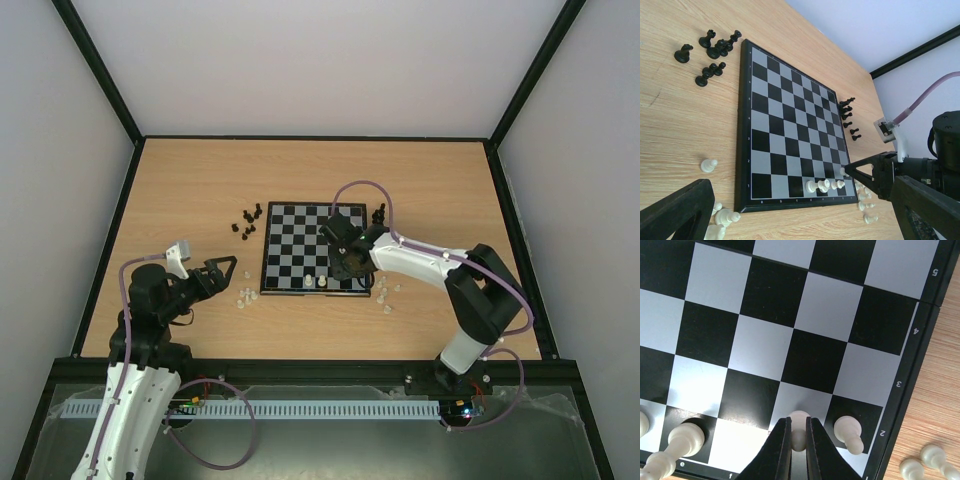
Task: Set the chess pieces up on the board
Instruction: Place the chess piece on the chessboard, then pick up the chess piece at the center of the board.
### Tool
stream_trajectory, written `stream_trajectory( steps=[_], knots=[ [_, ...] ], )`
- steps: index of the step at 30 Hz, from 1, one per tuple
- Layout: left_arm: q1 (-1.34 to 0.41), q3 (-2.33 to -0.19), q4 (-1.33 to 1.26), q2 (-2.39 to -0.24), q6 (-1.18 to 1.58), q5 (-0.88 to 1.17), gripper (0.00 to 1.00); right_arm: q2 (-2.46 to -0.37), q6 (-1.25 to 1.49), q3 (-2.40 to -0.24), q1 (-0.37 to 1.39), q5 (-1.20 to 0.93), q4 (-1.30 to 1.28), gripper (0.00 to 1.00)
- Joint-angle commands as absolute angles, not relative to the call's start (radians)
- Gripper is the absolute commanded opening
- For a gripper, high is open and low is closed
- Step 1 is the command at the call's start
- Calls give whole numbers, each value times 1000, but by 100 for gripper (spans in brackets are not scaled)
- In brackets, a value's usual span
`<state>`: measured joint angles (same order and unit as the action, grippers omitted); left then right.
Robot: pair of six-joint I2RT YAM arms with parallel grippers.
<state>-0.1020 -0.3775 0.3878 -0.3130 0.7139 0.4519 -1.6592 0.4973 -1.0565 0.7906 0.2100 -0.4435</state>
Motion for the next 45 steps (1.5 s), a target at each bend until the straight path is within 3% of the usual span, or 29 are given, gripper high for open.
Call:
stream_trajectory(
  steps=[1,16,25,30,35,45],
  knots=[
    [-105,-374,377,-311,709,451,100,-1680,496,-1046,797,206,-460,7],
    [-105,-375,378,-311,709,451,100,-1697,495,-1040,797,202,-449,11],
    [-104,-374,378,-311,710,449,100,-1664,489,-1049,797,190,-458,27],
    [-104,-375,378,-311,709,450,99,-1558,486,-1067,797,151,-464,34],
    [-104,-376,377,-312,710,452,100,-1437,495,-1071,794,248,-522,43],
    [-105,-372,334,-345,714,473,100,-1329,509,-933,622,321,-562,38]
  ],
)
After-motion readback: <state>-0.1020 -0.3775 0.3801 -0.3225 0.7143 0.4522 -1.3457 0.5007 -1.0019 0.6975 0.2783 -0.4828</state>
